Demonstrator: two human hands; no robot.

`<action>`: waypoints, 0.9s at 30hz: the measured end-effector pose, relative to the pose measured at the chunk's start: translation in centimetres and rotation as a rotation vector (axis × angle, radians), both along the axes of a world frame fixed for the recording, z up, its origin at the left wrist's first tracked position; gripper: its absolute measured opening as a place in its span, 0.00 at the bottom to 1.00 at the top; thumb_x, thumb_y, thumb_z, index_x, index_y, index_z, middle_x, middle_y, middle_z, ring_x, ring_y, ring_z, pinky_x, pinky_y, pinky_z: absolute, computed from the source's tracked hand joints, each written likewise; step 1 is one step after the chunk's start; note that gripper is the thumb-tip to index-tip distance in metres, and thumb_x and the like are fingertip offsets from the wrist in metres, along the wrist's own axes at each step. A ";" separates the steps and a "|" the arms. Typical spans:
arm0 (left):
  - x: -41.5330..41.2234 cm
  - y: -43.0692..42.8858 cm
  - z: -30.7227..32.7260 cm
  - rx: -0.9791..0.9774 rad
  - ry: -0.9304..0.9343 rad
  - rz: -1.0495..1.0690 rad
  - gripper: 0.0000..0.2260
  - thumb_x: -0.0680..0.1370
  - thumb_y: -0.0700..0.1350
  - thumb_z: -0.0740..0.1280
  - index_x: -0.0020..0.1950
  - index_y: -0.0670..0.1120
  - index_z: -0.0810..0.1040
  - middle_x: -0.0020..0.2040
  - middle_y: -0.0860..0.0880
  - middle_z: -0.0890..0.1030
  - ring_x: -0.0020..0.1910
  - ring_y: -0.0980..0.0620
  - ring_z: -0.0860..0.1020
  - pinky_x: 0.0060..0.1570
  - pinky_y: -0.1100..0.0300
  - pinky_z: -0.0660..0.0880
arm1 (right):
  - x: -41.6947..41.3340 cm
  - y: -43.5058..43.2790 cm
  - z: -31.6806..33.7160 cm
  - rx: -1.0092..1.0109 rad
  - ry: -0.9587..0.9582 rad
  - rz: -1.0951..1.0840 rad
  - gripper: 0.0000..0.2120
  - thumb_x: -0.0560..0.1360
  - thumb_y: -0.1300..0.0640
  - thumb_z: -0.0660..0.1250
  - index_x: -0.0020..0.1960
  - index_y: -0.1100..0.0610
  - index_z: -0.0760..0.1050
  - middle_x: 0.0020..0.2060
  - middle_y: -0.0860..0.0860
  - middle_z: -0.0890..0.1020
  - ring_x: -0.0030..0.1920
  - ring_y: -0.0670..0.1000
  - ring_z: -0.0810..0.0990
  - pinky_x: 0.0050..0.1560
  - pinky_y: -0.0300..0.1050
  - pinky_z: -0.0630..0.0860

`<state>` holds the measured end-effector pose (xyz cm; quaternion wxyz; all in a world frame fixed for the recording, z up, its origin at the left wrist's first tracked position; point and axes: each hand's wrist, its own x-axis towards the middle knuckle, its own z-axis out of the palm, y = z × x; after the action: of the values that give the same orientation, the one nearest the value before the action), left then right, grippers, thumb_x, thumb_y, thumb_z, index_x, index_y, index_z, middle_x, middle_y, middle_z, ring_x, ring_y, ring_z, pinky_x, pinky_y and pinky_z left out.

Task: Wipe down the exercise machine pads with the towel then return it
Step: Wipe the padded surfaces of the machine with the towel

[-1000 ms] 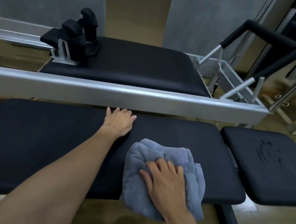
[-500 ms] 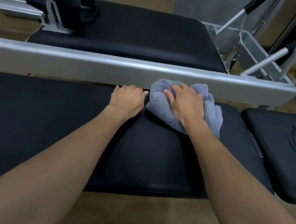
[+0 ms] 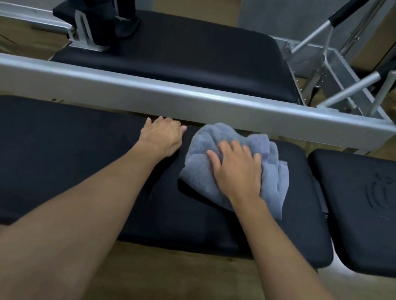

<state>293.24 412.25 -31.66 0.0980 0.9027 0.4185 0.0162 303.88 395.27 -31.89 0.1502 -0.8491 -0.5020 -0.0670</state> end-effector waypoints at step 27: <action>5.1 -2.4 -1.3 0.078 -0.079 0.018 0.26 0.82 0.57 0.46 0.63 0.42 0.75 0.64 0.41 0.75 0.65 0.39 0.69 0.69 0.38 0.58 | 2.6 -6.9 -0.2 -0.012 -0.058 -0.027 0.18 0.81 0.40 0.51 0.50 0.48 0.76 0.46 0.48 0.80 0.47 0.54 0.77 0.46 0.54 0.71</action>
<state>298.36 409.89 -32.93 0.0790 0.9007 0.4215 0.0692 306.48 388.37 -32.04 0.1297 -0.8544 -0.4950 -0.0906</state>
